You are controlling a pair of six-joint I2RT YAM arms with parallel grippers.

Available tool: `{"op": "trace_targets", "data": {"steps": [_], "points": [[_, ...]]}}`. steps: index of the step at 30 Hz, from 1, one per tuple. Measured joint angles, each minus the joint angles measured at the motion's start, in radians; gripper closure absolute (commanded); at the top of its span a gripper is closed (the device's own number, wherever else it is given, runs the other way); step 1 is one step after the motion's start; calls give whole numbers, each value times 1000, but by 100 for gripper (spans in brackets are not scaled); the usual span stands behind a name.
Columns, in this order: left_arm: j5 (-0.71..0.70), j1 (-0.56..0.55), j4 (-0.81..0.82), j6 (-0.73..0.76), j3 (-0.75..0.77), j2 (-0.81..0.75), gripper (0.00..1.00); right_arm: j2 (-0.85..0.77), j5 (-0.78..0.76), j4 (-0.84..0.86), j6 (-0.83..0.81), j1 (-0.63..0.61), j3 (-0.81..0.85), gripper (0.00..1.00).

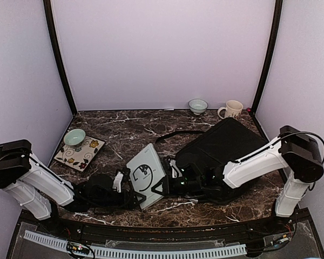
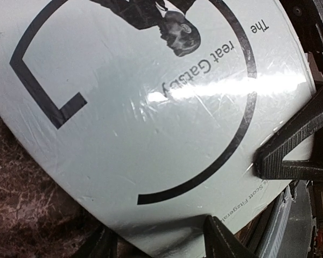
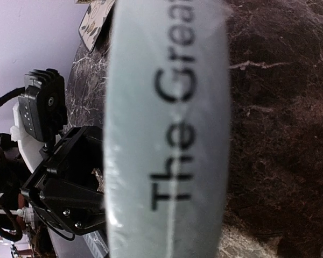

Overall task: Pack the student bag
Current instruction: Grab the book from the center of the board.

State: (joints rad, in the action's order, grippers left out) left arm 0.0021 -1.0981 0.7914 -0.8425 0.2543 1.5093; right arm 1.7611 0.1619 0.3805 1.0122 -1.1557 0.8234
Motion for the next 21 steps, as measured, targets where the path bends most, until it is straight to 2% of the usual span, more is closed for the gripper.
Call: {"op": "trace_targets", "data": {"steps": [6, 10, 15, 18, 21], "points": [[13, -20, -49, 47, 12, -24, 38, -46, -67, -114, -24, -36, 23, 100], [-5, -59, -159, 138, 58, -60, 33, -127, -192, -318, -76, -99, 74, 100], [-86, -106, -241, 308, 144, -89, 26, -321, -364, -521, -117, -154, 85, 100], [-137, -120, -241, 423, 168, -90, 16, -467, -449, -568, -119, -166, 57, 100], [-199, -142, -249, 560, 196, -76, 16, -605, -533, -609, -114, -168, 31, 100]]}}
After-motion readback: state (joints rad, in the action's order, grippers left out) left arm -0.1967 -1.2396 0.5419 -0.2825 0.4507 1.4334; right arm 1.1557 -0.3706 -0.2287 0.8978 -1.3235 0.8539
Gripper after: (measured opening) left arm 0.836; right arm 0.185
